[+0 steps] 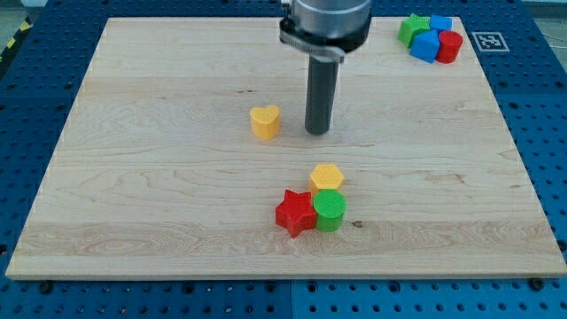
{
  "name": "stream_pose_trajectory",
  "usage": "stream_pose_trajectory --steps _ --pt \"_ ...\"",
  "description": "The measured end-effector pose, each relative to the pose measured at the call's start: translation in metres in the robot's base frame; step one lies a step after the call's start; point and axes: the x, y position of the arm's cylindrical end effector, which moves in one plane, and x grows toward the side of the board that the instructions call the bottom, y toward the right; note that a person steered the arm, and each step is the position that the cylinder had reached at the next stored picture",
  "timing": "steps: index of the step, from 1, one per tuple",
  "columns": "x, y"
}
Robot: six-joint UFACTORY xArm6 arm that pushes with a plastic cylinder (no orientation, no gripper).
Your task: Push the yellow heart towards the red star
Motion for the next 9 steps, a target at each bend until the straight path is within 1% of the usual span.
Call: stream_pose_trajectory --steps 2,3,5,6,7,8,9 --pt "-0.03 -0.077" --pt "-0.03 -0.093" --pt "-0.019 -0.09" --pt "0.001 -0.09" --pt "0.008 -0.083" --pt "0.002 -0.057" --pt "0.005 -0.049"
